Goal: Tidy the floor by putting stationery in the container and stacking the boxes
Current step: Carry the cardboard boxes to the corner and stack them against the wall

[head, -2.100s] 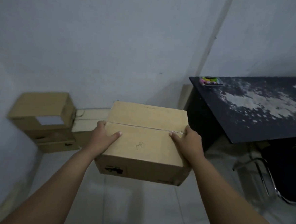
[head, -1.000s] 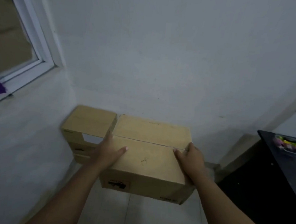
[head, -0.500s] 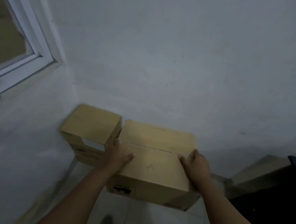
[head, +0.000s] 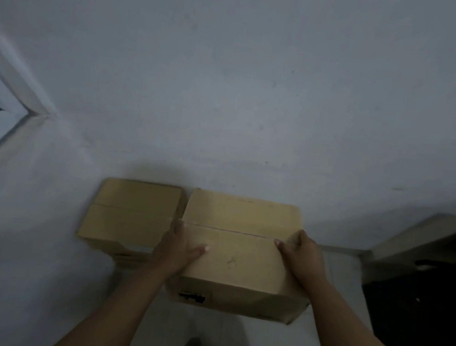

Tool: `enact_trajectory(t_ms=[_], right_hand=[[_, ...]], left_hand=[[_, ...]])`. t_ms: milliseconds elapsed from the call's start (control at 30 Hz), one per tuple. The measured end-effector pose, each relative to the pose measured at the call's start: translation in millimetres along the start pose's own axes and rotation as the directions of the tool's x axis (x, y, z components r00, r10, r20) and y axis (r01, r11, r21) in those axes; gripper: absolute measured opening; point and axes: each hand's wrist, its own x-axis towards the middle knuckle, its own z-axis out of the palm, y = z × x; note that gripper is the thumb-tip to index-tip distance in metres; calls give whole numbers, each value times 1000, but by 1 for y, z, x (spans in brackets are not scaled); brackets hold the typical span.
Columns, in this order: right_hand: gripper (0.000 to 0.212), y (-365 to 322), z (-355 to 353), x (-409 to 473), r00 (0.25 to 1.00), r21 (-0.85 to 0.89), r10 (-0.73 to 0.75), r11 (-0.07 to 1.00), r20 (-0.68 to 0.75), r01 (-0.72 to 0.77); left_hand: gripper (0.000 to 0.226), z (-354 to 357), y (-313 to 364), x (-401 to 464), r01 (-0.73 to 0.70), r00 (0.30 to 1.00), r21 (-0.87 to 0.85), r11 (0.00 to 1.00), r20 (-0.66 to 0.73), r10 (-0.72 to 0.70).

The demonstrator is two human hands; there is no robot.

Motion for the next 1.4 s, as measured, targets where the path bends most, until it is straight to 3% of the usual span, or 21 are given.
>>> enact_trajectory(t_ms=[200, 500, 667, 867, 1400], right_hand=[[52, 4, 36, 35, 997, 8, 63, 998, 42, -64], [82, 44, 134, 107, 990, 2, 83, 996, 112, -84], [82, 62, 178, 137, 991, -26, 58, 998, 123, -55], [82, 78, 208, 157, 992, 0, 60, 998, 113, -60], [83, 78, 247, 188, 992, -20, 25, 1000, 126, -23]], left_hand=[[112, 14, -33, 44, -9, 993, 114, 993, 115, -4], [123, 102, -89, 115, 178, 984, 175, 968, -11, -179], [116, 137, -116, 151, 179, 984, 109, 978, -15, -178], [115, 158, -128, 180, 159, 985, 271, 950, 23, -171], [98, 171, -144, 214, 128, 990, 350, 928, 14, -142]])
